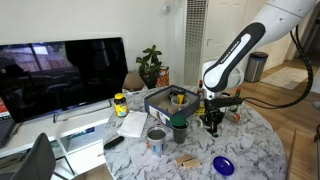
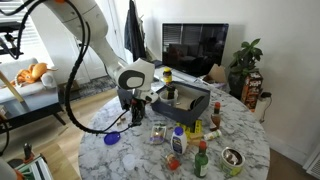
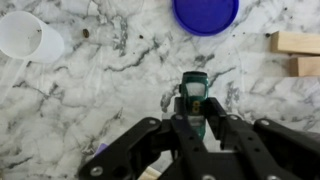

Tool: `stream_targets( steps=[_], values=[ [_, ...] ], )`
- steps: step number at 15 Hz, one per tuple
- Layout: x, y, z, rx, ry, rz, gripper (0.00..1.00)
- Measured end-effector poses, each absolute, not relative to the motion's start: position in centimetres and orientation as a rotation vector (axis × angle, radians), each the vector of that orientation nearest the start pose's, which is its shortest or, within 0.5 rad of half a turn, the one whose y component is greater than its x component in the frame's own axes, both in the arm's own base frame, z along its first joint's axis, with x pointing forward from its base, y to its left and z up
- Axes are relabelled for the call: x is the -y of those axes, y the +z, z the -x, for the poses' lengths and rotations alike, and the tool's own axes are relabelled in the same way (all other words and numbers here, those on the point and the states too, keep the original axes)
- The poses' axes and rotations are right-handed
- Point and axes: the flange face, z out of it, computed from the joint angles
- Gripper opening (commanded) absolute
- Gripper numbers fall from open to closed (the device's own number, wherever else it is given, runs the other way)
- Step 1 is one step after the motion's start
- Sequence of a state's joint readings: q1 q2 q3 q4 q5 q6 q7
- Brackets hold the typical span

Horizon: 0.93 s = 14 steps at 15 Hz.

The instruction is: Put the toy car on the table then put the blue lid on the green one

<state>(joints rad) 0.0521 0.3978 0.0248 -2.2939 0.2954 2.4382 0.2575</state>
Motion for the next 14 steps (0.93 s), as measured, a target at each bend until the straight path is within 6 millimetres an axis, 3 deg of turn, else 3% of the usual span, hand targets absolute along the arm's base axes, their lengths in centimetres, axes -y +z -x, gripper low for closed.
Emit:
stream_targets(
  steps=[5,9,10,11,14],
  values=[
    [-3.3,11.5,-50.8,-0.702,0.374,2.926,0.07],
    [-3.1,10.2,-51.6,-0.764,0.346,2.922,0.11],
    [-3.1,10.3,-51.8,-0.777,0.336,2.92,0.51],
    [-3.0,10.3,-52.0,-0.791,0.322,2.918,0.52],
    [-3.4,10.4,-52.2,-0.799,0.312,2.909,0.72]
  ],
)
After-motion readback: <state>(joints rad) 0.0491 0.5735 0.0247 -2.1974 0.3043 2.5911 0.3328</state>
